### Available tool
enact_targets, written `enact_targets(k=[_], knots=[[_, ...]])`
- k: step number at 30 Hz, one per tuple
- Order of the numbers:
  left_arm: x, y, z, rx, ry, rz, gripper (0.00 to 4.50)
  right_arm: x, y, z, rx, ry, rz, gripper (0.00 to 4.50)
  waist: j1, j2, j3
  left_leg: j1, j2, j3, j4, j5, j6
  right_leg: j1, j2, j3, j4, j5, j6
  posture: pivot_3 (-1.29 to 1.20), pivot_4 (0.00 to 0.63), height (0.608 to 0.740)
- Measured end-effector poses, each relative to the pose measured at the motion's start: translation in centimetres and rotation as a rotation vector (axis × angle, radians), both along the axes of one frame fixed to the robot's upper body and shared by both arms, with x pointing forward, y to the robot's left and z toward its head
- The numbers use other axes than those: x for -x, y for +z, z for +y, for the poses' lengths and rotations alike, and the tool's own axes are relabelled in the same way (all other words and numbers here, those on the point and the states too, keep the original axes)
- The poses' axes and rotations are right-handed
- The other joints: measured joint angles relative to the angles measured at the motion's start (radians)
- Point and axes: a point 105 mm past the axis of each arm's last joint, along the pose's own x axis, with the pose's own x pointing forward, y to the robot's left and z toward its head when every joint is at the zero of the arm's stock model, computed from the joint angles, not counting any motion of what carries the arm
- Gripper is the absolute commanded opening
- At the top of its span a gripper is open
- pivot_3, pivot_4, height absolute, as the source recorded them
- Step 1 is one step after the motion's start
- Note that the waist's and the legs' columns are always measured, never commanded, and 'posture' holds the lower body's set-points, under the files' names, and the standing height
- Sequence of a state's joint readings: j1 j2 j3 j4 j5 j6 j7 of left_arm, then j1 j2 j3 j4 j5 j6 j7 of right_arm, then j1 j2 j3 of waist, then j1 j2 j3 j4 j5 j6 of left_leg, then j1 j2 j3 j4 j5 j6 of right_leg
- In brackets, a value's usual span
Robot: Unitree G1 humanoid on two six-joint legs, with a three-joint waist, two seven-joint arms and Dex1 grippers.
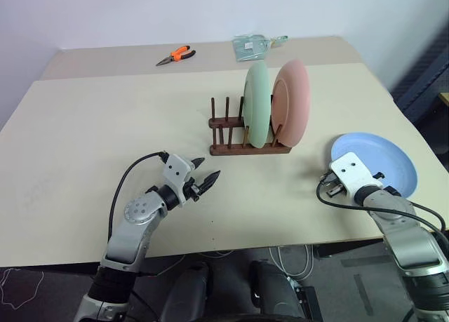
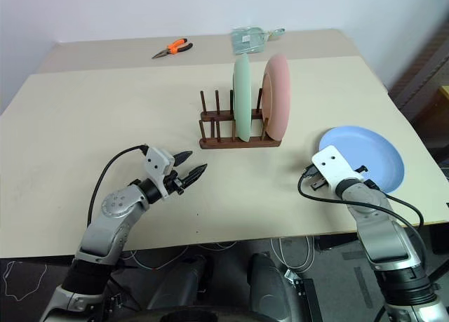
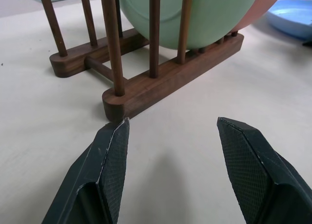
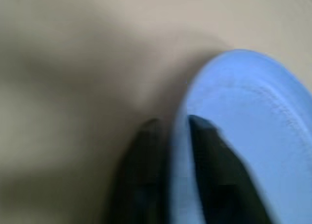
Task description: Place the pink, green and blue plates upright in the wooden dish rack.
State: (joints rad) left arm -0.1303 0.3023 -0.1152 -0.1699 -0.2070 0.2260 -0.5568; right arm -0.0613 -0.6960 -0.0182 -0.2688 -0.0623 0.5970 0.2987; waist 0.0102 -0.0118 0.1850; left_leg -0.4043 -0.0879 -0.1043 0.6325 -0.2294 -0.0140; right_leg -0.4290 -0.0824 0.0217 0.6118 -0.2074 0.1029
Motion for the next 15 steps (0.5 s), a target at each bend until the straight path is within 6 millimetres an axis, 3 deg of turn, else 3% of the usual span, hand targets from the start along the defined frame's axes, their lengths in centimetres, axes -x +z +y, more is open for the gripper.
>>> enact_targets(k=[4,7,9,11,13,15], knots=[[0.0,0.0,-0.1,0.002,0.001,0.001,2.94,-0.5,0.5,0.3,0.028,-0.007,-0.032,0.03,0.001,0.000,0.000,0.000,0.000,0.000,0.000,0.000,0.000,0.000,0.000,0.000,0.000,0.000,0.000,0.00,0.150,0.739],[-0.1,0.0,0.0,0.007,0.013,-0.001,2.94,-1.5,2.6,0.7,0.127,0.014,-0.125,0.03,-0.001,0.001,0.000,0.000,0.000,0.000,0.000,0.000,0.000,0.000,0.000,0.000,0.000,0.000,0.000,0.00,0.150,0.739],[-0.1,0.1,0.0,0.008,0.020,-0.006,2.94,-2.5,5.9,0.9,0.232,0.050,-0.245,0.03,-0.001,0.002,0.001,0.000,0.000,0.001,0.000,0.000,0.000,-0.001,0.000,0.000,0.001,0.000,0.000,0.00,0.150,0.739],[-0.3,0.2,0.2,0.007,0.030,-0.019,2.94,-3.5,10.8,1.5,0.294,0.076,-0.420,0.03,-0.003,0.002,0.001,0.000,0.000,0.001,0.000,0.000,0.000,-0.001,0.000,0.000,0.001,0.000,0.000,0.00,0.150,0.739],[-0.5,0.4,0.4,0.003,0.046,-0.030,2.94,-3.9,16.0,2.4,0.278,0.098,-0.596,0.03,-0.002,0.002,0.001,0.000,0.000,0.000,-0.001,0.000,0.000,0.000,0.001,0.000,0.001,0.002,0.003,0.00,0.150,0.739],[-1.0,0.5,1.0,-0.006,0.078,-0.047,2.94,-3.8,21.1,3.9,0.157,0.155,-0.754,0.03,-0.002,0.002,0.002,0.000,0.000,0.000,-0.001,0.000,0.000,0.000,0.001,-0.001,0.001,0.002,0.003,0.00,0.150,0.739]])
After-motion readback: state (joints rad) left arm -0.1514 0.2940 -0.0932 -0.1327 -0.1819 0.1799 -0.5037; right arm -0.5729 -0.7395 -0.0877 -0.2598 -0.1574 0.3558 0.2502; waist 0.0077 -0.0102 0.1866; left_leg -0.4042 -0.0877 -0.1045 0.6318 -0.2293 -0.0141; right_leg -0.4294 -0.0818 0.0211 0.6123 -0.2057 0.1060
